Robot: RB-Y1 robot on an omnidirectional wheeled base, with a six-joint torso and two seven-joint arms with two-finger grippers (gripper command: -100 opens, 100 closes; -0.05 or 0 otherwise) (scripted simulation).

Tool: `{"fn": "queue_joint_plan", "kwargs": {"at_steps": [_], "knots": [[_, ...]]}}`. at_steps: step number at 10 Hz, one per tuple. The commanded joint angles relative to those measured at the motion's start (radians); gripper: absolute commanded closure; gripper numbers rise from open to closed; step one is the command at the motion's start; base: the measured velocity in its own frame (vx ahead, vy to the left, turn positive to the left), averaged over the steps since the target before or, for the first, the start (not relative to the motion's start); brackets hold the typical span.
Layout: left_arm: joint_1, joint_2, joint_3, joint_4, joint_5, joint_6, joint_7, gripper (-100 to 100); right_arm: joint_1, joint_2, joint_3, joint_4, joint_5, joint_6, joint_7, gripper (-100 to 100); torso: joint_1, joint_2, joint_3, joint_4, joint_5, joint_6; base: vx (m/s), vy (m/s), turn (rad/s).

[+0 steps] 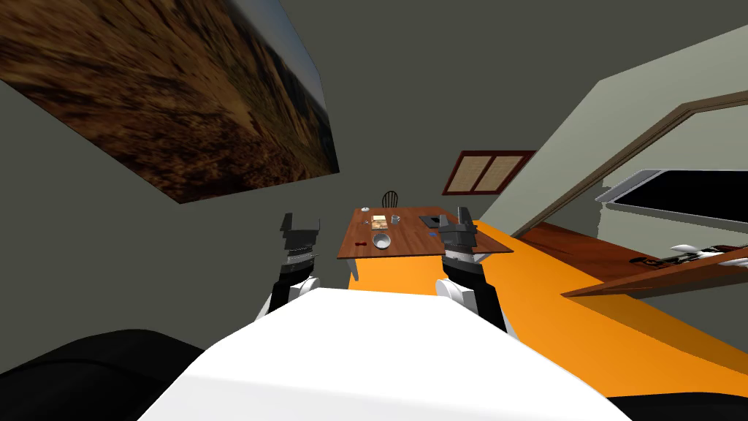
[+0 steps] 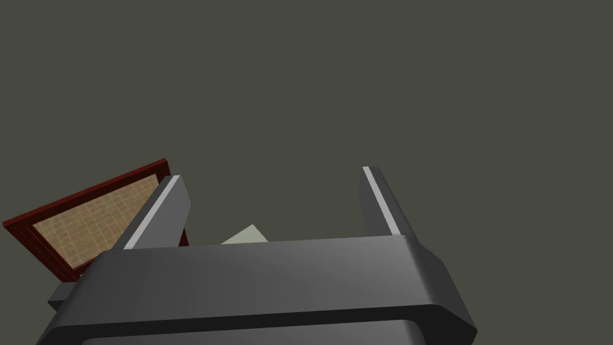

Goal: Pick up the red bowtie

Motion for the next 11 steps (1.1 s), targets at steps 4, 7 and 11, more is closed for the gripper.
{"fn": "queue_joint_plan", "kwargs": {"at_steps": [4, 7, 11], "knots": [[-0.066, 0.069, 0.019, 0.053, 0.014, 0.081, -0.018, -100, 0.0, 0.0, 0.0, 0.0, 0.0, 0.0, 0.0, 0, 0.0, 0.002, 0.001, 0.0, 0.0, 0.0, -0.029, -0.007, -0.021], [-0.135, 0.091, 0.039, 0.11, 0.028, 0.164, -0.036, -100, 0.0, 0.0, 0.0, 0.0, 0.0, 0.0, 0.0, 0, 0.0, 0.003, 0.001, 0.001, 0.0, 0.0, -0.046, -0.01, -0.036], [-0.219, 0.103, 0.064, 0.183, 0.045, 0.262, -0.057, -100, 0.0, 0.0, 0.0, 0.0, 0.0, 0.0, 0.0, 0, -0.001, 0.002, 0.001, 0.0, 0.0, 0.0, -0.038, -0.011, -0.038]]}}
